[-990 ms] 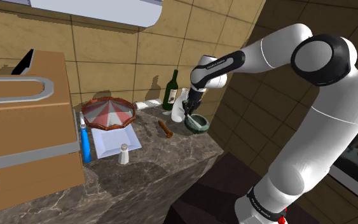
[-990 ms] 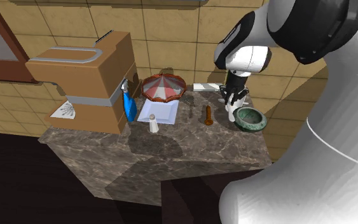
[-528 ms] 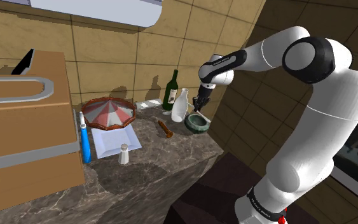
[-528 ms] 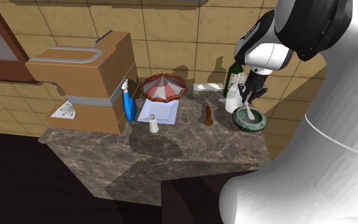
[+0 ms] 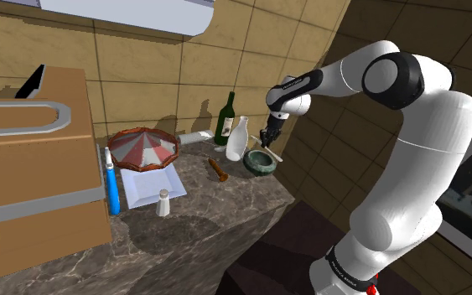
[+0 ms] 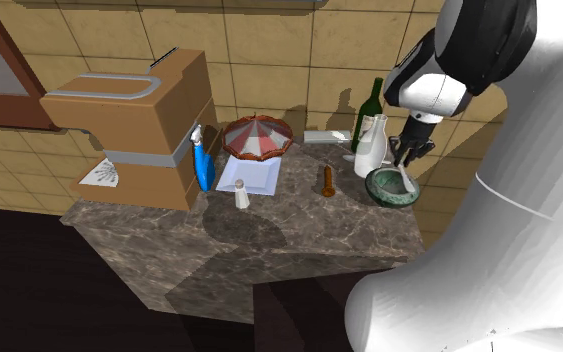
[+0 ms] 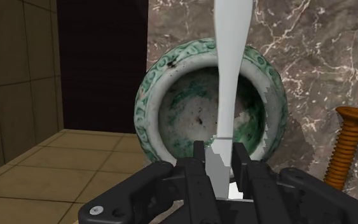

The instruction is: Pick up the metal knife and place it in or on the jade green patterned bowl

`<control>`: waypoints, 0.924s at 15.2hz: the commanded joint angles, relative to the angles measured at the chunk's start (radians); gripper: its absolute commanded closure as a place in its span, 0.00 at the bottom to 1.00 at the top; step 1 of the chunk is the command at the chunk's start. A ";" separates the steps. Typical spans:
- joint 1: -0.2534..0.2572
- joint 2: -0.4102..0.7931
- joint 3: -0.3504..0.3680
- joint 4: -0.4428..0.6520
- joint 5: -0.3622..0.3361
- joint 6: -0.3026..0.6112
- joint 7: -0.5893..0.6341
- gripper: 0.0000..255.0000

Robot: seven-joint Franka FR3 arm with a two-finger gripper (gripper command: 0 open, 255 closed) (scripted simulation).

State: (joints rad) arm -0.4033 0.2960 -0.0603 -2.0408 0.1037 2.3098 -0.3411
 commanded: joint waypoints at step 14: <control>-0.005 0.114 0.009 -0.017 0.020 0.131 -0.019 1.00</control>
State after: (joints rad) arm -0.4079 0.4082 -0.0515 -2.0573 0.1232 2.4387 -0.3592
